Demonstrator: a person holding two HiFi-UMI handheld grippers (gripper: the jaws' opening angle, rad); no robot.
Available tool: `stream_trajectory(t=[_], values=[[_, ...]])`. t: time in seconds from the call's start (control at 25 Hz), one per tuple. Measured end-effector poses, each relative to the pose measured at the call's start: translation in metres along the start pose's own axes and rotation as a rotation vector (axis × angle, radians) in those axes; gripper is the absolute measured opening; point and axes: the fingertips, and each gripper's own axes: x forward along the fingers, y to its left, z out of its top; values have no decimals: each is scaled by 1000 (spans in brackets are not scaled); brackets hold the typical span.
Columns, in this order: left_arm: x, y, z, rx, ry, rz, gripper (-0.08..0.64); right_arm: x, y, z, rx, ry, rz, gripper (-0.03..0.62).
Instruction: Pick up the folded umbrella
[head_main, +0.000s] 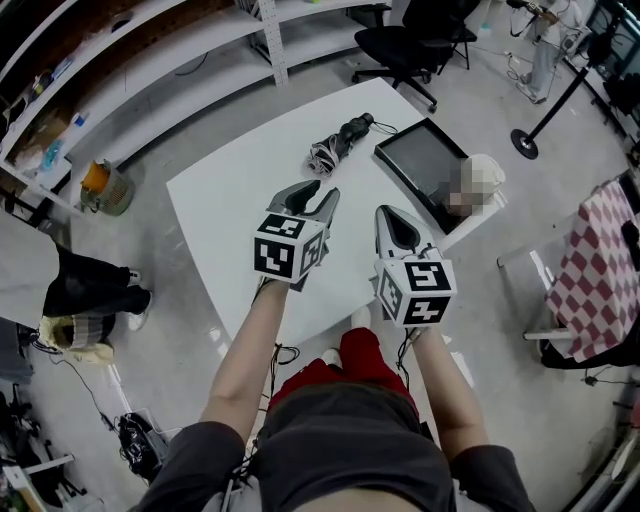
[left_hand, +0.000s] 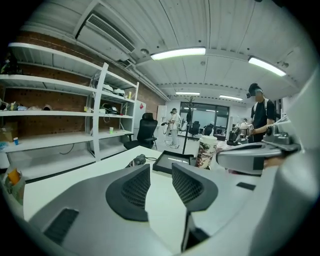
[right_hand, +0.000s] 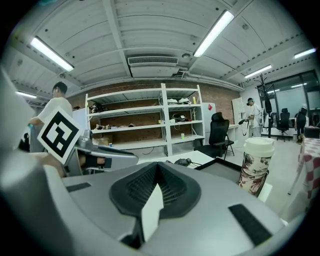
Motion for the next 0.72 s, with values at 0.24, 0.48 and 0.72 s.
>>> stream_trajectory(t=[0.24, 0.48, 0.72], values=[[35, 11, 6, 23, 47, 3, 154, 27, -18, 3, -1, 15, 14, 18], [67, 27, 12, 44, 90, 14, 186, 56, -35, 8, -2, 32, 28, 18], [100, 42, 15, 77, 152, 23, 221, 84, -55, 12, 3, 44, 36, 18]])
